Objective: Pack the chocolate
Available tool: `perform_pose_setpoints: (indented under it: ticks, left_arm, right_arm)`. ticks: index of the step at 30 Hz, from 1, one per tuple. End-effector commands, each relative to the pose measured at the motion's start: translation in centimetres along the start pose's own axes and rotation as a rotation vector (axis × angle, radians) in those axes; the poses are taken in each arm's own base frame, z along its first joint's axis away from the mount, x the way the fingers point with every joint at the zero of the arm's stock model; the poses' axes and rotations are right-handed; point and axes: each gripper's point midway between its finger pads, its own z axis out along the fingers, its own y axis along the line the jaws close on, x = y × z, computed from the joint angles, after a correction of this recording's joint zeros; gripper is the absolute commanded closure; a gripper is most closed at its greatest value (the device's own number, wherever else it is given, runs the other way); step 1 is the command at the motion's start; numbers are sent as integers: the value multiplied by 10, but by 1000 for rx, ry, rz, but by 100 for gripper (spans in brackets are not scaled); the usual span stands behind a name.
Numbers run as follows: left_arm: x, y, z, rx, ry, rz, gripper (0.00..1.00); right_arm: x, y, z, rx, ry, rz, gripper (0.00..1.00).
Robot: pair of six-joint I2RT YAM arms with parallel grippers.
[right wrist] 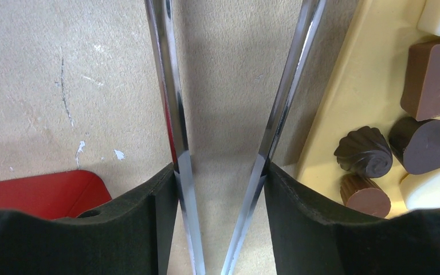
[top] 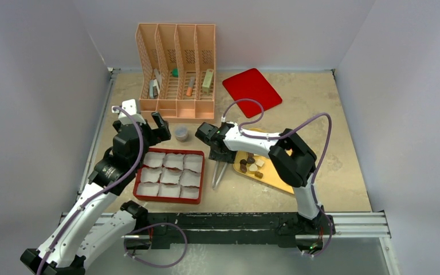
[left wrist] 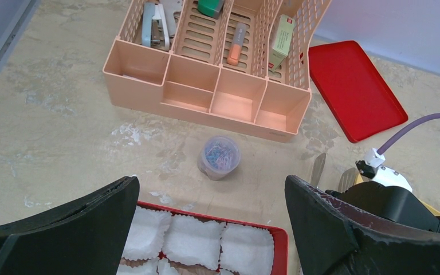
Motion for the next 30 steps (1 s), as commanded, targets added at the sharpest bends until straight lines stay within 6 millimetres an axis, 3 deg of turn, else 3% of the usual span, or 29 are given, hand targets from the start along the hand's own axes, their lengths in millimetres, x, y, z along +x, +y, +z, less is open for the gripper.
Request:
perform_pose_setpoints:
  ticks: [1,6,16,27,30]
  left_arm:
    - [-11,-2,-2,5,-45,-7,2]
    - [-11,-2,-1,8,-43,-10,2]
    - [-7,-12,0,59,-26,-27,4]
    - [-7,-31,7,113,-1,-59,7]
    - [-6,-36,13,113,14,-72,8]
  right_arm:
    - [-5,-2,-2,26,-28,-12,44]
    - [-7,-4,-6,24,-31,-15,45]
    - [-22,11,-34,-133,-77,-40,48]
    - [-36,-24,-66,-164,-170,-137,51]
    - [-37,-22,-82,-258,-184,-197,51]
